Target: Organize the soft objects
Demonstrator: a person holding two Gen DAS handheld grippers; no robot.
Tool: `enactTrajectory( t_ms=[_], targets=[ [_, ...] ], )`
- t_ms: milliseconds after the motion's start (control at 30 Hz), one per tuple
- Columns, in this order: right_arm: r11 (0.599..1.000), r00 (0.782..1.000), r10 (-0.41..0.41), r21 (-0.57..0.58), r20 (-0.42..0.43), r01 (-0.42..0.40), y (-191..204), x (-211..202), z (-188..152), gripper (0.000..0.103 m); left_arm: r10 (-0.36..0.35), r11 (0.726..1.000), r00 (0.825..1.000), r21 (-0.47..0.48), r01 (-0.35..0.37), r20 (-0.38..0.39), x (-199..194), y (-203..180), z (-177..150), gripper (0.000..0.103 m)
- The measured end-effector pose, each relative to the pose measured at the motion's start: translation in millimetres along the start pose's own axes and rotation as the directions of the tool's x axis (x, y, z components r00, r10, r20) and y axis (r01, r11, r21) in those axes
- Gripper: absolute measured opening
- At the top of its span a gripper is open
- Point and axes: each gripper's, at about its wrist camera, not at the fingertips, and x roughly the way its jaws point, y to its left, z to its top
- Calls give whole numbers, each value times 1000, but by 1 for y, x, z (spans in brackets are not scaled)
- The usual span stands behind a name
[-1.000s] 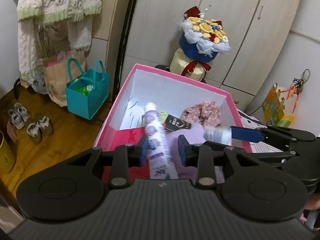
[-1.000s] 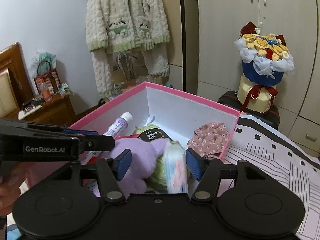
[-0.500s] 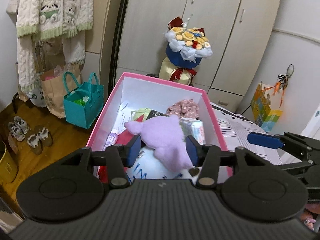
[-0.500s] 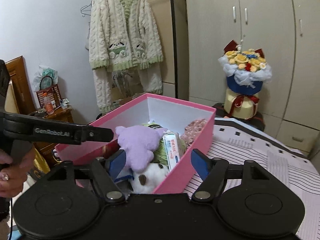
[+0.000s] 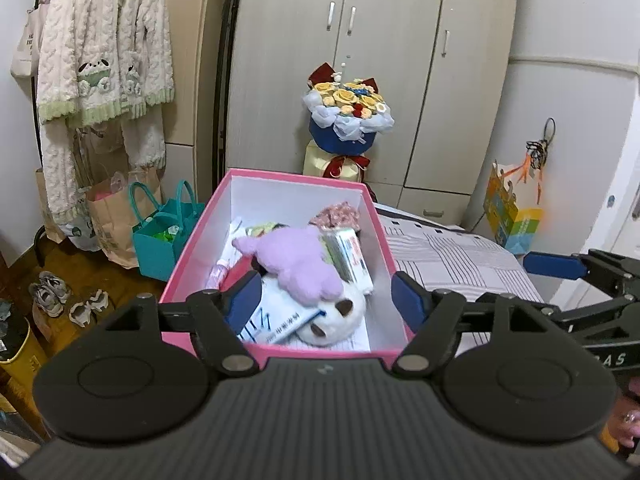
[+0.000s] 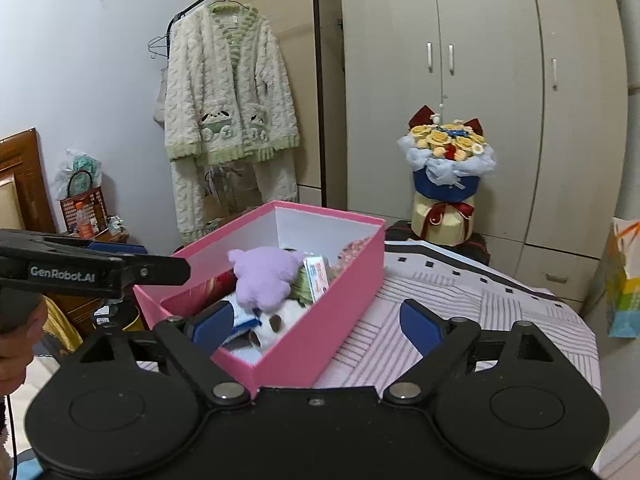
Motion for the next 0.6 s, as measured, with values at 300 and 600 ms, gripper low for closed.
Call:
enactTrajectory(
  t_ms=[300, 600],
  targets=[
    [997, 998, -46, 57, -32, 48, -5, -28, -10, 103, 30, 999, 999, 34, -32, 36, -25, -20, -13, 103],
    [979, 989, -145, 140, -24, 147, -4, -57, -9, 103, 133, 990, 991, 48, -133, -16, -40, -31, -7, 103]
  ],
)
